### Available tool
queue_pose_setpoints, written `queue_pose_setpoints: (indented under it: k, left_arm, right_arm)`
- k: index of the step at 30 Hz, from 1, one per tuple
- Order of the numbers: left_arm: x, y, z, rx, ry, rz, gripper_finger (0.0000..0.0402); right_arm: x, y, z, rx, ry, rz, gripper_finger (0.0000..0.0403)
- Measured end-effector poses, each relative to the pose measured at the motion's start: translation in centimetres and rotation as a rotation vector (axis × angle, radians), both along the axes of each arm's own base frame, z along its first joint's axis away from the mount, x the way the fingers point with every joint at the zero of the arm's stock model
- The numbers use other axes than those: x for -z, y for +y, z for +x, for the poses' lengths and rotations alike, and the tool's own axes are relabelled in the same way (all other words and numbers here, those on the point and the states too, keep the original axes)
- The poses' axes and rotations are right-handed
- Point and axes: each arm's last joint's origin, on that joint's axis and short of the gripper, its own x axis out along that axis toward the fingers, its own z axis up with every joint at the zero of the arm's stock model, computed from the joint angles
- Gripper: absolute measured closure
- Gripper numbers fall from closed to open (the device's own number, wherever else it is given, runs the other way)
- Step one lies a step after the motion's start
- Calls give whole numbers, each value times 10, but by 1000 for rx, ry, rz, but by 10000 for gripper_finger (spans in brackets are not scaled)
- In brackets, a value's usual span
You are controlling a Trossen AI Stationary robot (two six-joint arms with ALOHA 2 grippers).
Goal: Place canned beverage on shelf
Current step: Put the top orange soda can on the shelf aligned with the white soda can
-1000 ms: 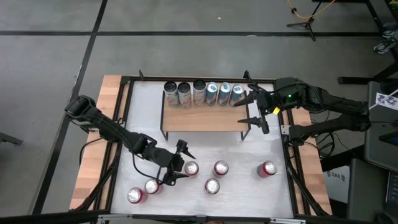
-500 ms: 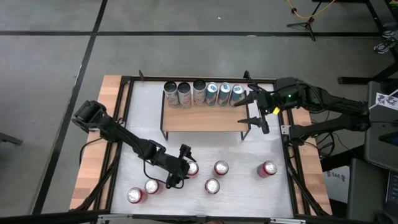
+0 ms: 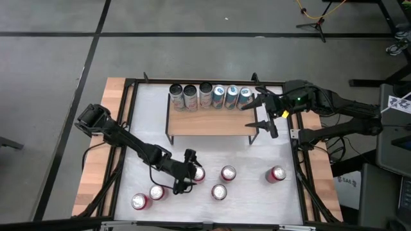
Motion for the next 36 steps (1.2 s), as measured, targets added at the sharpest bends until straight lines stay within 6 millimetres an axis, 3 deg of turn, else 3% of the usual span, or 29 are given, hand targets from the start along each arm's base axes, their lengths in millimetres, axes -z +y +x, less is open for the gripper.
queue_pose_setpoints:
  k: [17, 27, 36]
  left_arm:
    - [0, 0, 0, -24, -4, -3, 35]
    - [0, 0, 0, -63, -7, -25, 101]
    - [-1, -2, -3, -286, -55, -63, 123]
  right_arm:
    - [11, -1, 17, 1, 53, 4, 111]
    - [12, -2, 20, 1, 61, 4, 111]
    - [12, -2, 20, 2, 61, 4, 111]
